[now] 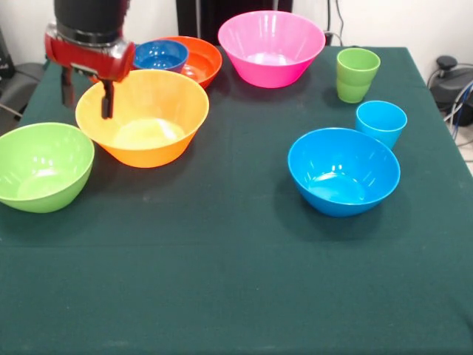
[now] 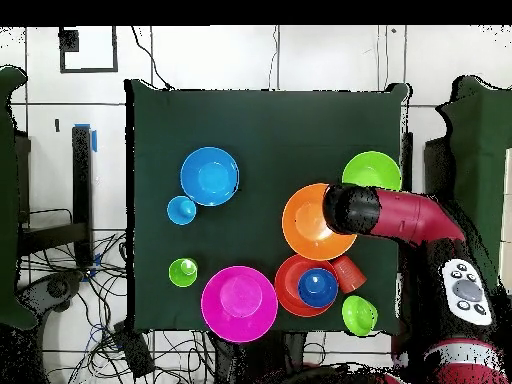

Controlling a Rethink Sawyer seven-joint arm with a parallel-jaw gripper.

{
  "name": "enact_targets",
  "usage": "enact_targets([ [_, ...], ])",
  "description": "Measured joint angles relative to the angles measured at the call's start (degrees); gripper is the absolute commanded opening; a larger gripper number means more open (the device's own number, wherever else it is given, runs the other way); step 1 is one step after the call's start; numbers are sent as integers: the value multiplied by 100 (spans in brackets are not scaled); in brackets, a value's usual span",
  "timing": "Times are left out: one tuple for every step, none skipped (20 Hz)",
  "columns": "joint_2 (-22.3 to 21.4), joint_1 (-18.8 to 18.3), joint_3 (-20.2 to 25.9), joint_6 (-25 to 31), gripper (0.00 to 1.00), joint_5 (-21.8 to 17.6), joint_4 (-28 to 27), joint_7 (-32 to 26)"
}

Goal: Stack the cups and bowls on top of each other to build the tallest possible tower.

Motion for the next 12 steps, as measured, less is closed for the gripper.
enact_targets([
  [55,20,-28,-30,100,-1,0,32],
  [155,42,-65,-80,100,0,0,75],
  [215,42,-82,-125,100,1,-3,88],
  [252,37,-88,-167,100,0,-2,88],
  [286,28,-93,-220,100,0,-1,88],
  [324,14,-97,-298,100,1,-3,88],
  [365,-9,-98,-400,100,0,-2,88],
  [396,-31,-98,-499,100,1,-3,88],
  [411,-45,-98,-559,100,1,-3,88],
  [443,-90,-93,-748,100,0,-1,88],
  [445,-145,-54,-838,100,0,7,88],
  [443,-193,-17,-883,100,1,13,88],
])
